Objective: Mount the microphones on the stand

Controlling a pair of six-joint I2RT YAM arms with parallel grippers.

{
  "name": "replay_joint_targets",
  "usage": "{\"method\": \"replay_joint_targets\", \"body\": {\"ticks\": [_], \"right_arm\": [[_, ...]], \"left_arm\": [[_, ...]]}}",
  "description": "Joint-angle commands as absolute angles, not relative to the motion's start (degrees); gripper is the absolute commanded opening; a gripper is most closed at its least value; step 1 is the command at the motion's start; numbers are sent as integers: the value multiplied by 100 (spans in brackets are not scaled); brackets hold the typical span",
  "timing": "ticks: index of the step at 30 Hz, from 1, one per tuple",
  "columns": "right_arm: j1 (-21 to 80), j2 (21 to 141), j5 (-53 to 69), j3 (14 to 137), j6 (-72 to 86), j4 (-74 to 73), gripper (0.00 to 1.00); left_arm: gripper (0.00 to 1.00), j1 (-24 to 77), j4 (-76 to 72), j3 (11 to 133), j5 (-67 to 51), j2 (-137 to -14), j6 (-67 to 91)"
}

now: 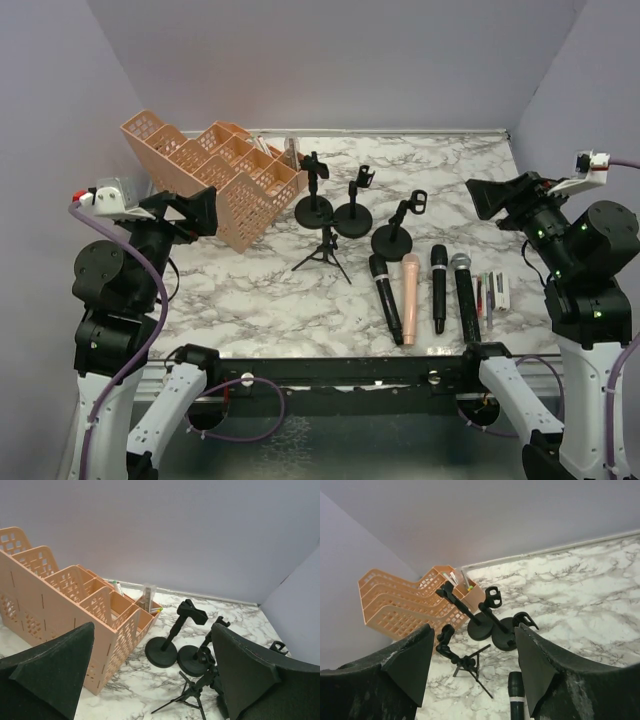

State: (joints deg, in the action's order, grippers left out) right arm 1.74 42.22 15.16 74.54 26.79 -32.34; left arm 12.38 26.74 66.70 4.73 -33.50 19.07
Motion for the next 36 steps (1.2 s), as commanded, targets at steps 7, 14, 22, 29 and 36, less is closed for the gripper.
{"method": "replay_joint_targets", "body": {"ticks": [7,14,22,29,36], "right_arm": [[143,4207,1274,6725,3094,-2455,75],[136,4647,2709,6344,2799,-1848,84],[334,5184,3324,6150,2874,-1624,90],[2324,5861,1549,6530,2466,-1975,92],[3808,7156,617,6884,2256,-2010,91]], "left_arm": [[99,1204,1967,6138,-246,-3702,1791],[99,1209,997,5639,-915,-4029,1958],[99,1204,428,5231,-1575,-4169,2065],[99,1209,362,5021,-1634,-4298,2134],[99,1206,209,4868,-1647,-4333,2230]]}}
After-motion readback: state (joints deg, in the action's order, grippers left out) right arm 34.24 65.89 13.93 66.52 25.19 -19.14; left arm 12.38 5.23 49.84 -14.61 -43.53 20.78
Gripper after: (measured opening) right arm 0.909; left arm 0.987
